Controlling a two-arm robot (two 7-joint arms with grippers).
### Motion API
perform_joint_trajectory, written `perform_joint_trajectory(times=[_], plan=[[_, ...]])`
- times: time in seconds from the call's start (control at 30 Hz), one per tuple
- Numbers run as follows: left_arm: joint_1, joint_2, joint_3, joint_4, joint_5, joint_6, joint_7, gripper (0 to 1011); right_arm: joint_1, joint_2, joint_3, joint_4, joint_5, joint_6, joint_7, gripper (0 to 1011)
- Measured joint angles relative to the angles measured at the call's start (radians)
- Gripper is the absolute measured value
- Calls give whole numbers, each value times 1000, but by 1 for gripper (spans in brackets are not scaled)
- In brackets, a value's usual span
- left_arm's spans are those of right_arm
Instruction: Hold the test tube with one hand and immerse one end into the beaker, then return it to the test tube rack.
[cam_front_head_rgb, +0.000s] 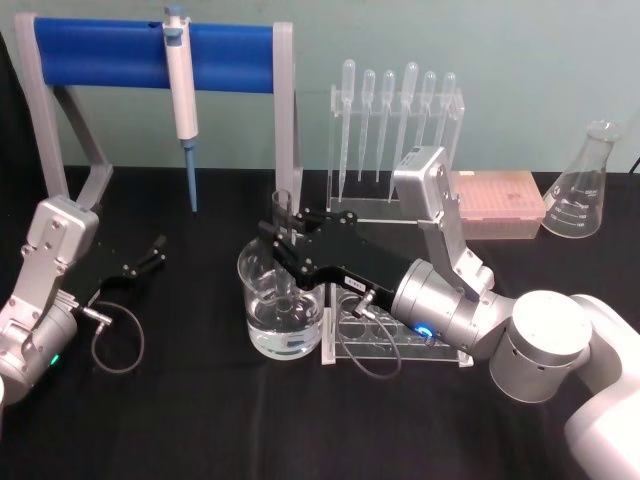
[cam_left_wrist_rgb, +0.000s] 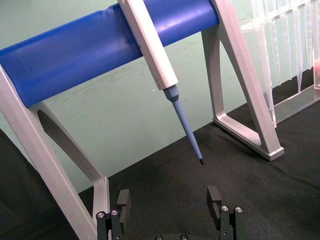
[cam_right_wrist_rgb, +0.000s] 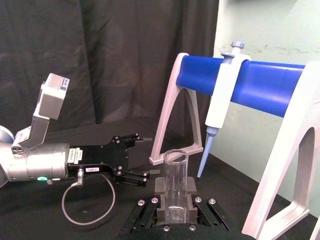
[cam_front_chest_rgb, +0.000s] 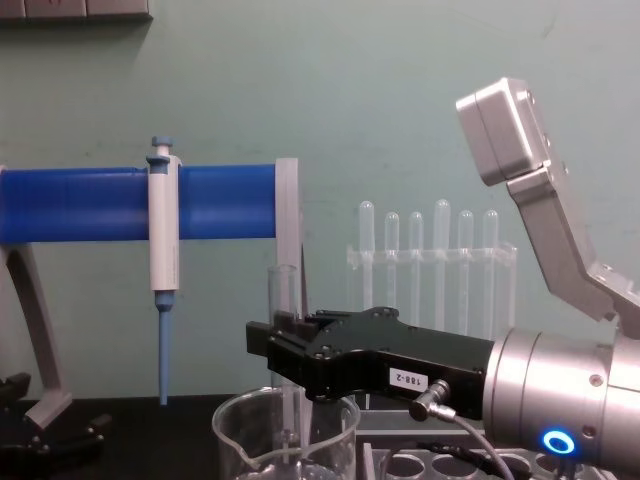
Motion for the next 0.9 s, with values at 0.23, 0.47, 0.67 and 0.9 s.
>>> perform_joint_trajectory(times=[0.23, 0.47, 0.67, 0.9], plan=[[0, 0, 0, 0, 0, 0, 0, 1000, 0, 0, 0, 0, 0, 0, 0, 224], [0, 0, 0, 0, 0, 0, 0, 1000, 0, 0, 0, 0, 0, 0, 0, 224], [0, 0, 0, 0, 0, 0, 0, 1000, 0, 0, 0, 0, 0, 0, 0, 225], [0, 0, 0, 0, 0, 0, 0, 1000, 0, 0, 0, 0, 0, 0, 0, 224]])
